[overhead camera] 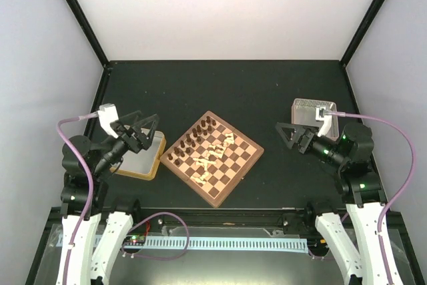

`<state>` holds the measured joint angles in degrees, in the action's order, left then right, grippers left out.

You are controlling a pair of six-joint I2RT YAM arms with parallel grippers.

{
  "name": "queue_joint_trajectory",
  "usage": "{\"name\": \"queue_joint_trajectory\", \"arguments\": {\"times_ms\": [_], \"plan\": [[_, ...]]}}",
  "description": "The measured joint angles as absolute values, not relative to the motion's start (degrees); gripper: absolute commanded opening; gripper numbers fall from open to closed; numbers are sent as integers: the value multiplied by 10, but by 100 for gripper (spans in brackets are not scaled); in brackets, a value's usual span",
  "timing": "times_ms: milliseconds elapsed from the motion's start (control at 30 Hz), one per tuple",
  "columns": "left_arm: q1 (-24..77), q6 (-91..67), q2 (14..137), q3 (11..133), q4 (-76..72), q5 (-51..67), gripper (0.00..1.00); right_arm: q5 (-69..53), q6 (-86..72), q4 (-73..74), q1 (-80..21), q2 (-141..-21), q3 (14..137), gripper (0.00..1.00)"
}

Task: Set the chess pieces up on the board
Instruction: Adjust the chessboard at the center of the board.

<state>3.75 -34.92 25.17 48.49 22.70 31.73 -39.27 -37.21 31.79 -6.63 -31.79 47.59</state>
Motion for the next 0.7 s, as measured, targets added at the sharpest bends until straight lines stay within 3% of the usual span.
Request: {"name": "queue_joint_trajectory", "arguments": {"times_ms": [500, 700], "plan": [[37, -321, 225, 437, 330, 289, 99, -370, -345, 339, -67, -373, 476, 94], [37, -322, 244, 383, 463, 308, 97, -345, -295, 345, -67, -433, 477, 92]]}}
